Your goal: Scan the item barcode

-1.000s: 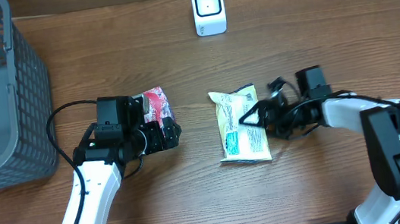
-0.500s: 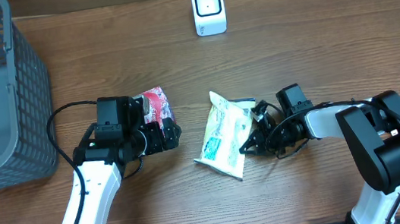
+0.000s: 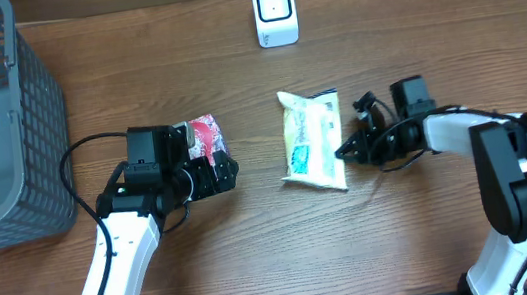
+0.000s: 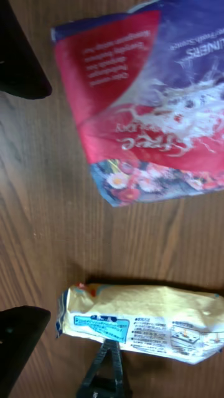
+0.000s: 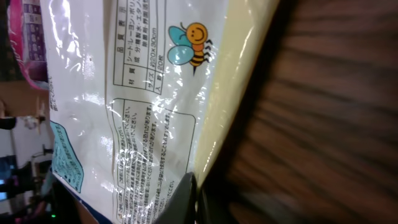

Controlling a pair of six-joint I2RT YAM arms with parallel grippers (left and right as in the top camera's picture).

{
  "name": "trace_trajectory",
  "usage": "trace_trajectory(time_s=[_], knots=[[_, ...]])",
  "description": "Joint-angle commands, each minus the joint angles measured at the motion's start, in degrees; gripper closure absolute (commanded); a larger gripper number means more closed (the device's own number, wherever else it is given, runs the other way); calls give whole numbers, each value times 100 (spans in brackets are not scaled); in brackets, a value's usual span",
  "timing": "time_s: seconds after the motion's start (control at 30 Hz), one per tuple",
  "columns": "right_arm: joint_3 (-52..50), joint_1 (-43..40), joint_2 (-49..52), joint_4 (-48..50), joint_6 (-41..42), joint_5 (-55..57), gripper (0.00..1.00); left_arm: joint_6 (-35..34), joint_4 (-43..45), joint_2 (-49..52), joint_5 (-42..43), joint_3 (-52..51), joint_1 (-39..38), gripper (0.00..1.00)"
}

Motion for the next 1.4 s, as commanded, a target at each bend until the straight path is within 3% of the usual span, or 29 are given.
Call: trace_trajectory(time_s=[0.0, 0.13, 0.17, 0.2, 0.23, 0.3, 0.33, 0.53, 0.83, 1.17, 1.37], knots=[[278, -317, 101, -590, -1290, 601, 96, -129, 352, 26, 448, -31, -46, 0], [529, -470, 101, -1296, -1814, 610, 96, -118, 1353, 76, 745, -31, -264, 0], [549, -470, 101, -1340, -1812, 610, 96, -107, 1784, 133, 960, -31, -348, 17], [549, -470, 101, -1349, -1805, 610, 96, -111, 2192, 201, 1182, -31, -426, 49], [549, -463, 101, -1386, -1805, 608, 96, -131, 2612, 304, 1379, -31, -503, 69], [549, -422, 101, -1526, -1805, 586, 96, -420, 3357, 590, 1565, -31, -658, 93], [549, -400, 101, -1626, -1803, 566, 96, -588, 3587, 758, 1565, -31, -717, 96], [549, -153, 101, -1899, -1805, 415, 96, -1137, 4524, 2122, 2251, -28, -824, 96], [549, -98, 101, -2013, -1808, 619, 96, -2306, 6935, 3521, 3773, -13, -916, 96], [549, -61, 103, -2236, -1674, 1174, 96, -2492, 7020, 3731, 3748, 4, -1034, 96], [549, 125, 103, -2710, -1676, 2122, 96, -2625, 7020, 4286, 4033, 345, -1211, 96]])
